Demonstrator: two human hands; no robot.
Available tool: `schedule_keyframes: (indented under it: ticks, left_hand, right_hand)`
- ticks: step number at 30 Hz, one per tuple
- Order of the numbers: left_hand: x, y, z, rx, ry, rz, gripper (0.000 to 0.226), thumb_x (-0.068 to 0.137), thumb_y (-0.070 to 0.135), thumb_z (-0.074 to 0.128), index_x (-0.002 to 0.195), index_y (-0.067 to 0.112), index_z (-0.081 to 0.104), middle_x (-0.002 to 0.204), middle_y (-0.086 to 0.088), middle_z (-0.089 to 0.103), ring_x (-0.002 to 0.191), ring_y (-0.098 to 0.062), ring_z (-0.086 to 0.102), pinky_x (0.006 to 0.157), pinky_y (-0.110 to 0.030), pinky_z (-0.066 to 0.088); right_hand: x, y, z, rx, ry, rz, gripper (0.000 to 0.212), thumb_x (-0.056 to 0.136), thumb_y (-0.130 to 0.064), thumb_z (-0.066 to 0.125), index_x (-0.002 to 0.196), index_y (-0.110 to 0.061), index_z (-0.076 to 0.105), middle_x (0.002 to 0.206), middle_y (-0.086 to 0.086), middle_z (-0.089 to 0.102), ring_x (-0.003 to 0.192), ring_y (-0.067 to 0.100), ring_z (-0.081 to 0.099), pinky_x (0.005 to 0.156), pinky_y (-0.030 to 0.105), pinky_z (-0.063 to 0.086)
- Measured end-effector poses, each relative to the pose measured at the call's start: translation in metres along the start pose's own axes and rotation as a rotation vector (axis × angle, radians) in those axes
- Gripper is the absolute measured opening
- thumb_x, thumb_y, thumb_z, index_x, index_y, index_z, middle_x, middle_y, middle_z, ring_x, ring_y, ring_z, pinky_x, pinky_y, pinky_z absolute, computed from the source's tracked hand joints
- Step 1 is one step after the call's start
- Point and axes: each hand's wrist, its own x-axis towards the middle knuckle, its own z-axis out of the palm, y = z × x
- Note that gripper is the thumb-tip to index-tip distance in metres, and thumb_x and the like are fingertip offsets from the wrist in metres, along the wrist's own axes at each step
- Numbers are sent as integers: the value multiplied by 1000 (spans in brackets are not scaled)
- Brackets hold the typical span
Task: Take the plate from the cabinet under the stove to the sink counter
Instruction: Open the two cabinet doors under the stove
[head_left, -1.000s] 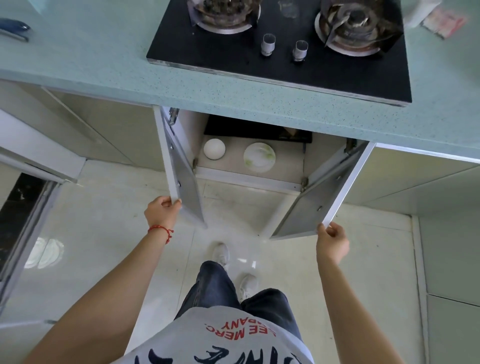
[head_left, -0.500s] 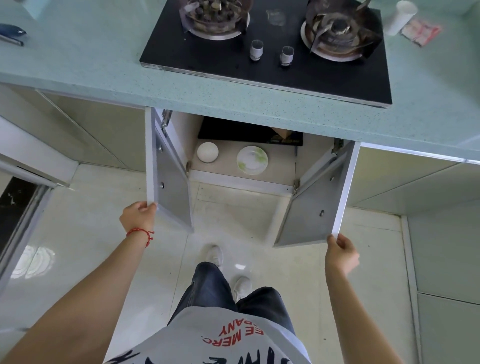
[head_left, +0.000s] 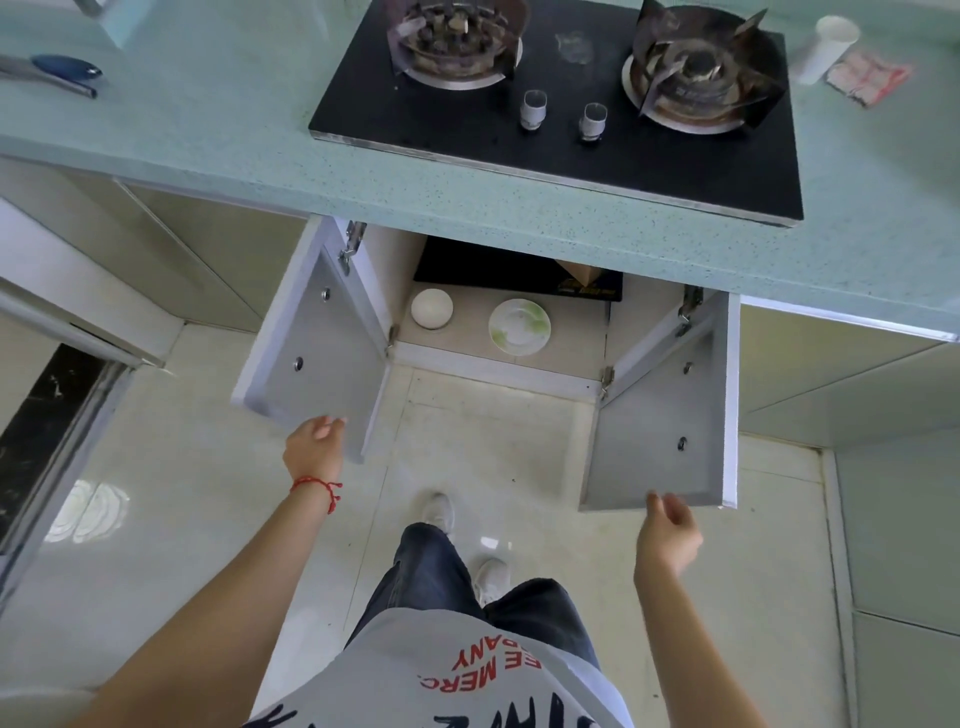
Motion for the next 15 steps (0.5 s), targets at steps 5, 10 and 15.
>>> schedule_keyframes:
  ticks: [5, 10, 15]
  left_hand:
    - [-33, 2, 21, 102, -215, 191, 20, 89, 16, 49, 99, 5, 62, 99, -14, 62, 97, -28, 55, 87, -34, 41]
    - [-46, -3, 35, 366, -361, 486, 39, 90, 19, 50, 125, 3, 49, 133, -17, 53, 126, -30, 45, 106, -38, 35]
    - [-47, 1, 47, 586, -369, 726, 43, 89, 21, 51, 128, 4, 45, 138, -18, 47, 132, -32, 38, 107, -45, 33]
  right_hand:
    - [-24, -2, 21, -164, -337, -207, 36, 90, -23, 52, 122, -6, 52, 127, 14, 57, 117, 29, 53, 98, 33, 38]
    - [-33, -12, 35, -422, -543, -570, 43, 92, -27, 47, 131, -11, 43, 140, 9, 45, 128, 26, 41, 105, 36, 35]
    - [-33, -19, 48, -629, -591, -777, 46, 94, -31, 42, 136, -14, 36, 145, 4, 38, 134, 21, 33, 106, 36, 33]
